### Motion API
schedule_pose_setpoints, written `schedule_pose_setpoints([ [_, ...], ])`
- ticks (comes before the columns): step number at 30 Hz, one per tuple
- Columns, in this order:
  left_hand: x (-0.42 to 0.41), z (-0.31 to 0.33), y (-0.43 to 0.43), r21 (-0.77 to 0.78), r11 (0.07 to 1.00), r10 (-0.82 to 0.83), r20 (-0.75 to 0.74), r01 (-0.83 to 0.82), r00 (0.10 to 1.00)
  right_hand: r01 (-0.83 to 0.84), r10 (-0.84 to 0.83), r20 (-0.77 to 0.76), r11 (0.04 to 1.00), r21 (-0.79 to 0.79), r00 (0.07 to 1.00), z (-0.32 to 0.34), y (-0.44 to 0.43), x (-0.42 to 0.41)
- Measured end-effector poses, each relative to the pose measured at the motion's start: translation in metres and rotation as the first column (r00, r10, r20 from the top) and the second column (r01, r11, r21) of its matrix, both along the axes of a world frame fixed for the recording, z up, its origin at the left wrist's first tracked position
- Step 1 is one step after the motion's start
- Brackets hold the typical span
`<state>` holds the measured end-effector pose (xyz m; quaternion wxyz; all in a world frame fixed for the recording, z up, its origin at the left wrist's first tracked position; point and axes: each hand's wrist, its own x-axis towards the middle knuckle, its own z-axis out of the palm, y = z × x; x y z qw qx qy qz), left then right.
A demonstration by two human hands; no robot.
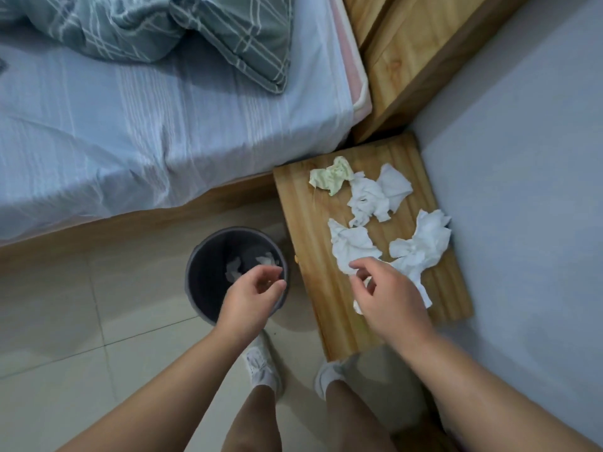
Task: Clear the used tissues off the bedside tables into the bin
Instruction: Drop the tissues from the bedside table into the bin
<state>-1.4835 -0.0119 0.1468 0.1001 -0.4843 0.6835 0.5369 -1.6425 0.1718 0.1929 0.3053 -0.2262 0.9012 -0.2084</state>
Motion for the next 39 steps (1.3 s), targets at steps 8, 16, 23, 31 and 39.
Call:
schedule_pose_setpoints([
  [8, -0.122, 0.005, 0.050, -0.277, 0.916, -0.275, 0.092, 0.289, 0.957, 0.128, -0.135, -0.176, 0.990, -0.051, 0.975, -0.019, 0.001, -0.121],
  [16, -0.197, -0.023, 0.004, -0.620, 0.580, -0.486, 0.257, 0.528, 0.835, -0.116, 0.134, -0.238, 0.989, 0.089, 0.962, -0.058, -0.050, -0.148],
  [23, -0.215, -0.054, -0.011, -0.592, 0.503, -0.544, 0.349, 0.630, 0.763, -0.235, 0.285, -0.271, 0.951, 0.200, 0.919, -0.093, -0.053, -0.136],
  [31, -0.187, -0.053, -0.015, -0.456, 0.809, -0.394, 0.047, 0.370, 0.918, -0.215, 0.230, -0.261, 0.973, 0.086, 0.938, -0.084, -0.048, -0.132],
  [39, -0.084, -0.002, -0.020, -0.113, 0.988, 0.077, -0.216, -0.103, 0.973, -0.008, -0.096, -0.302, 0.946, -0.325, 0.949, -0.012, -0.036, -0.110],
])
